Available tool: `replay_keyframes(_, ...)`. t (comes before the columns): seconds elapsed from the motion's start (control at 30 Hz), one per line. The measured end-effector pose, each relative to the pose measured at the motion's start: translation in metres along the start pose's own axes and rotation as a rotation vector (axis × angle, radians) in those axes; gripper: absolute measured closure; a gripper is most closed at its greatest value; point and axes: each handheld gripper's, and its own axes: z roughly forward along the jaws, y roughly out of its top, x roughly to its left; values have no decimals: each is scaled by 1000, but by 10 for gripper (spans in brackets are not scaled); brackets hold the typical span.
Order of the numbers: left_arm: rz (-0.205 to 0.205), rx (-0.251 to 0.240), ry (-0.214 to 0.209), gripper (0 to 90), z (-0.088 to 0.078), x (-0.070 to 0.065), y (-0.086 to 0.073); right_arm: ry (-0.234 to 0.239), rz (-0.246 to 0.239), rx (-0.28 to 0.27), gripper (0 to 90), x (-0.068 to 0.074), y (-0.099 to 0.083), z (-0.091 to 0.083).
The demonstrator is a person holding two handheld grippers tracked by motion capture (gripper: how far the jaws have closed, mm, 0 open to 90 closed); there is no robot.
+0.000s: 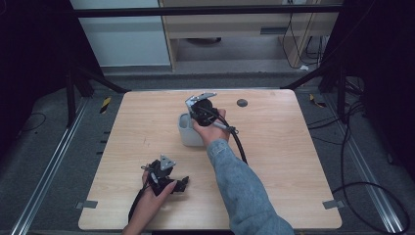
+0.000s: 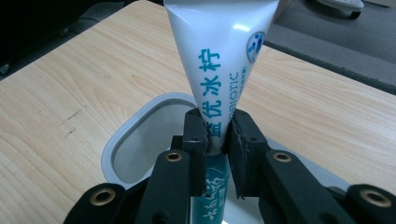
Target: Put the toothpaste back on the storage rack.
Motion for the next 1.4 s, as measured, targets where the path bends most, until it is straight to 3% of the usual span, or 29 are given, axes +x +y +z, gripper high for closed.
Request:
replay_keyframes(0.4,0,0,0,0,0,0,0,9,9,-3,743,-1,1,-1)
replay_keyframes(0.9,1,1,0,0,0,0,0,-2,-17,-6,697,1,0,-11)
replay_keyframes(1.4,1,1,0,0,0,0,0,-8,-24,-21,691,-1,-3,-33)
